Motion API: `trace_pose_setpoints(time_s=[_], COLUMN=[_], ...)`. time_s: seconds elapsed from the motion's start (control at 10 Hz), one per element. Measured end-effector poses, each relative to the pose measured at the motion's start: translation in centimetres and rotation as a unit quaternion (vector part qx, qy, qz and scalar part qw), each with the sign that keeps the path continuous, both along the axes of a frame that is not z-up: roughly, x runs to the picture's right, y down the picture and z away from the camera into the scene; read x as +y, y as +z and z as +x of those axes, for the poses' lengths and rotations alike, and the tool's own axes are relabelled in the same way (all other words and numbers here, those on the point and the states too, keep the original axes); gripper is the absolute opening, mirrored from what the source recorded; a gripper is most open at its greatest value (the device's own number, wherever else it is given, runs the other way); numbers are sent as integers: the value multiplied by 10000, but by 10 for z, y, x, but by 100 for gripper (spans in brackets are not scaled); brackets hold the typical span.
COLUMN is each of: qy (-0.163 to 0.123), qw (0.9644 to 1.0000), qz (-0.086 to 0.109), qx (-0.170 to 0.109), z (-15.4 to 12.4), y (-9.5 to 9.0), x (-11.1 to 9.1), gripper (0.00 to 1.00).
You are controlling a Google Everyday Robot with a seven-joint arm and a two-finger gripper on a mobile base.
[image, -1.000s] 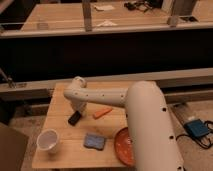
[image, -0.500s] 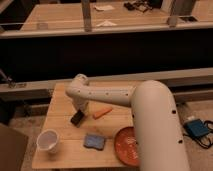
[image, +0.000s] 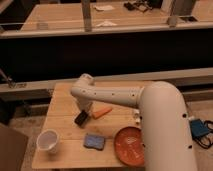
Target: Place the eraser on the white sponge
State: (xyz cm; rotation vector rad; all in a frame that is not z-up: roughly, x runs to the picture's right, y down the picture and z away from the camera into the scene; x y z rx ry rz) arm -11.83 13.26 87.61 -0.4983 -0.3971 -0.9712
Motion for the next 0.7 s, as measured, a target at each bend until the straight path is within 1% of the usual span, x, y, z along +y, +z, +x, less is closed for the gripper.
trace_pose_setpoints(time_s=[0.3,0.5,0.6,0.7], qy=[-44,-59,-65,-89], qw=[10000,10000,10000,9999], qz=[18,0,-6,-31], qx=[-48,-66,-66,-112], z=[-5,12,23,22], y=[-6,-17,-19,-23], x=[2,6,8,12], gripper=[0,0,0,0])
